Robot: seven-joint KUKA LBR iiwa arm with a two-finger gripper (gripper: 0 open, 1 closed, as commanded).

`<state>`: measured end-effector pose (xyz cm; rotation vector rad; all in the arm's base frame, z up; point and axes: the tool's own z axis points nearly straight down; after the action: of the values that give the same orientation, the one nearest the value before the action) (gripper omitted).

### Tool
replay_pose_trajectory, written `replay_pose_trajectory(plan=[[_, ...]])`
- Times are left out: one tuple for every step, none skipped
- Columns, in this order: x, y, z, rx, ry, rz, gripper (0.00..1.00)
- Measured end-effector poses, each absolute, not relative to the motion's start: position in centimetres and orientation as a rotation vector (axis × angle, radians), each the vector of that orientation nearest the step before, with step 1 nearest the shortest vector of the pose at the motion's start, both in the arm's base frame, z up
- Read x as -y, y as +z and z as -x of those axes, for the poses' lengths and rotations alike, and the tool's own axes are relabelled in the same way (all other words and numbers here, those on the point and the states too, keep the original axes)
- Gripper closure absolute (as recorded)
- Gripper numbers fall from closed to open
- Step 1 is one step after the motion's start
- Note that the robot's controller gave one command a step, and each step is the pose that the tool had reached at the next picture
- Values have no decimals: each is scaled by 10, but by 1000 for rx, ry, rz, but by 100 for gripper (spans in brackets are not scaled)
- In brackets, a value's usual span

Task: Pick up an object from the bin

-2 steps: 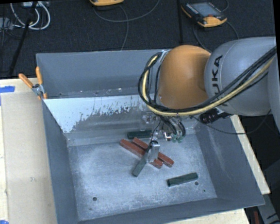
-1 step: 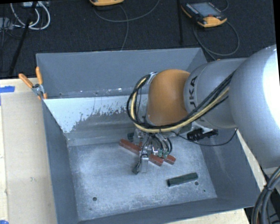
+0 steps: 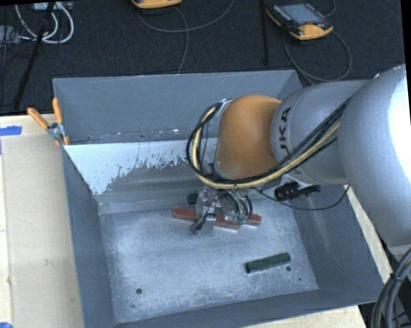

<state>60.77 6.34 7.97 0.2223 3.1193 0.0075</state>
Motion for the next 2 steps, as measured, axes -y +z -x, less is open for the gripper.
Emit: replay_pose_trajectory(plan=[[-21,81,-588,-3073,7,462,100],[-35,232,-550,-3090,0,519,100]])
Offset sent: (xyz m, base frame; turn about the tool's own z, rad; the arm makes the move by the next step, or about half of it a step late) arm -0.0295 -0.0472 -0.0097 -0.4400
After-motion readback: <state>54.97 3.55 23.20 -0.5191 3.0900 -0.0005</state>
